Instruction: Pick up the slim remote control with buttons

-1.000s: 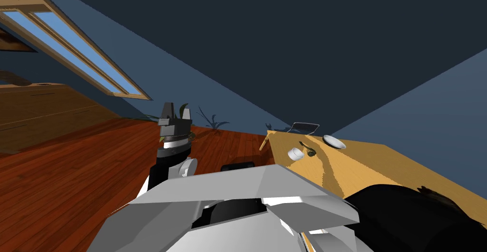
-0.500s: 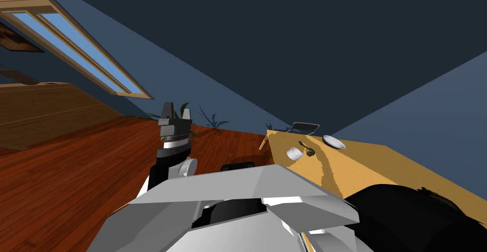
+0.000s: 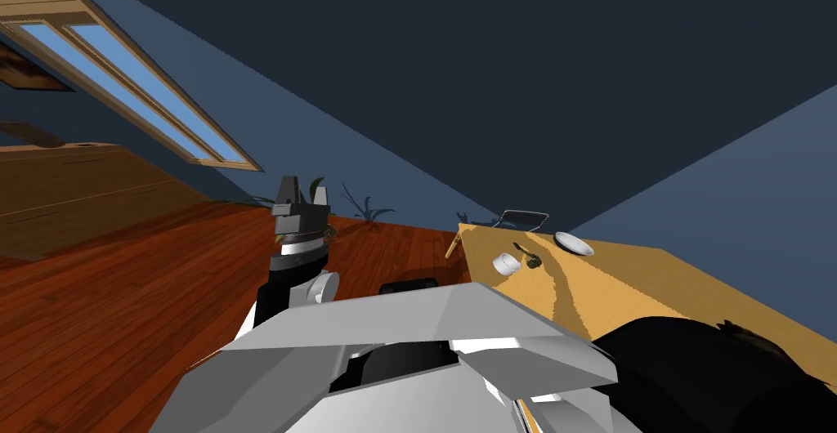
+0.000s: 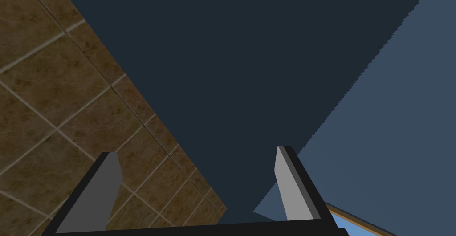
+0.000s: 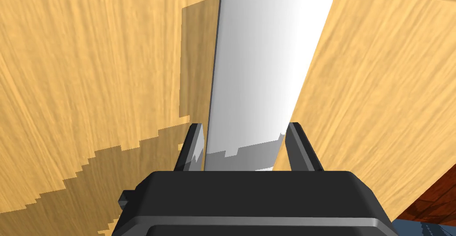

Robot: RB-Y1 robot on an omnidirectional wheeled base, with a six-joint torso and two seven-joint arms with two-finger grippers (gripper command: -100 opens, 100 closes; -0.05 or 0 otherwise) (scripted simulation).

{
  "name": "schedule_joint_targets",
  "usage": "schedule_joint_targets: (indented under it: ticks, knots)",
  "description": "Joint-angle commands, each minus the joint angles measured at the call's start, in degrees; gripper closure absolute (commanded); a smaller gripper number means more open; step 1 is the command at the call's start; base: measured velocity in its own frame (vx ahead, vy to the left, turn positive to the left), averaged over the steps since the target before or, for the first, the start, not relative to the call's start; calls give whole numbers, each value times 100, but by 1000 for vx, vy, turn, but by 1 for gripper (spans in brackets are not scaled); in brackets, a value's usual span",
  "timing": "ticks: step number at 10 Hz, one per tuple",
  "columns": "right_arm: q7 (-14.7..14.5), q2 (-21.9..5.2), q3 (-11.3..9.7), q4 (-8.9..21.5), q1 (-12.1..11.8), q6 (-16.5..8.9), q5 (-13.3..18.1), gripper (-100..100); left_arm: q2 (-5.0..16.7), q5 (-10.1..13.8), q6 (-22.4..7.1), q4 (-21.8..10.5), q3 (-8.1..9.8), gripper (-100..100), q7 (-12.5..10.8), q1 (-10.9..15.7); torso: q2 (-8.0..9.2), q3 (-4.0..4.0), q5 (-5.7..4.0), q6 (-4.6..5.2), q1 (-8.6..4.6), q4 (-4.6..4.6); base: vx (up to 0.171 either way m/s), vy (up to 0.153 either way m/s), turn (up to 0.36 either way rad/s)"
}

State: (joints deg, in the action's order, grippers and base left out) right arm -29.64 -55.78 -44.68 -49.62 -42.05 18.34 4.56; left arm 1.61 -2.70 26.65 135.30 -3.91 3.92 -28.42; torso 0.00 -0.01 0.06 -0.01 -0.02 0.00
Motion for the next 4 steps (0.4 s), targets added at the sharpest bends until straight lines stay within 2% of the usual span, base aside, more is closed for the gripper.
schedule_joint_targets:
  ticks: [1,2,3,4]
  knots:
    - [14,-183,-19,-104,-63,40,-55,100,0,0,0,0,0,0,0,0,0,0,0,0,0,0,48,38,-54]
    - [10,-284,-18,-159,-115,81,-89,100,0,0,0,0,0,0,0,0,-7,-4,2,-1,8,-1,42,45,-35]
    - [3,-218,-12,-102,-88,69,-67,100,0,0,0,0,0,0,0,0,-8,-5,3,-1,13,-2,17,20,-7]
    - [4,-230,-13,-109,-93,76,-71,0,0,0,0,0,0,0,0,0,-2,-2,0,0,6,0,0,0,0]
